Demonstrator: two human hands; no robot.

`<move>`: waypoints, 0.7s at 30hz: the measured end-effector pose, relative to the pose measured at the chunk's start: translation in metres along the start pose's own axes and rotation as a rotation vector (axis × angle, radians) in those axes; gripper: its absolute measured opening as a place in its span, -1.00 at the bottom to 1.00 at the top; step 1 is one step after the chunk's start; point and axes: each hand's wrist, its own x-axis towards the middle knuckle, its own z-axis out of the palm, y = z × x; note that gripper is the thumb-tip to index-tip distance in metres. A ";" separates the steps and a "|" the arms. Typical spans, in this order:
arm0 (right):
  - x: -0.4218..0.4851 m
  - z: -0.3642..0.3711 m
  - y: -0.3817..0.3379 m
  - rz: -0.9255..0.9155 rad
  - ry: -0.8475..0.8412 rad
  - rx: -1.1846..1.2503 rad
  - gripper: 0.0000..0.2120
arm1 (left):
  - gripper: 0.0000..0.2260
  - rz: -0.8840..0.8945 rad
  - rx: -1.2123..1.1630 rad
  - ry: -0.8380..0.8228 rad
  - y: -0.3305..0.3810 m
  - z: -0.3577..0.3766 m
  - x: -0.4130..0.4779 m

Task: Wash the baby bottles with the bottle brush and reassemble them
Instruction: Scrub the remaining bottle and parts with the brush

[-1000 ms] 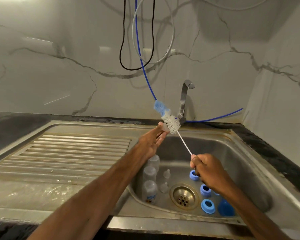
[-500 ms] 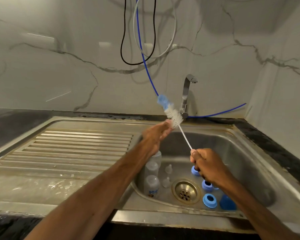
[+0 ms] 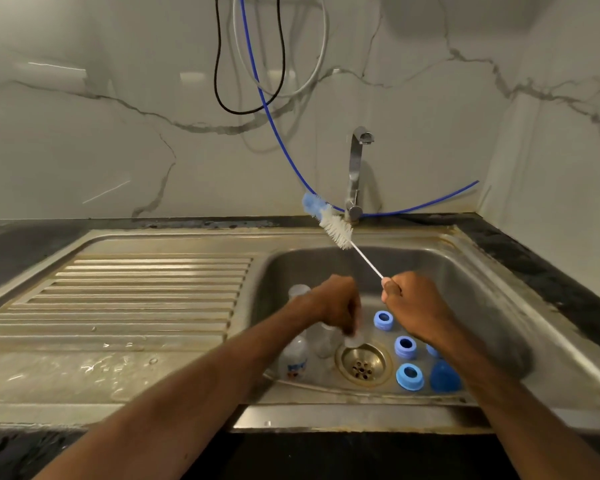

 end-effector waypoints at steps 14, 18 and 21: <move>0.005 0.008 0.001 -0.056 -0.004 -0.012 -0.54 | -0.66 -0.135 0.344 -0.301 0.002 0.042 -0.012; 0.004 0.008 0.001 -0.051 -0.008 0.000 -0.54 | -0.49 -0.089 0.452 -0.247 0.009 0.043 -0.018; 0.004 0.008 0.000 -0.045 -0.011 -0.001 -0.54 | -0.50 -0.070 0.499 -0.236 0.010 0.043 -0.019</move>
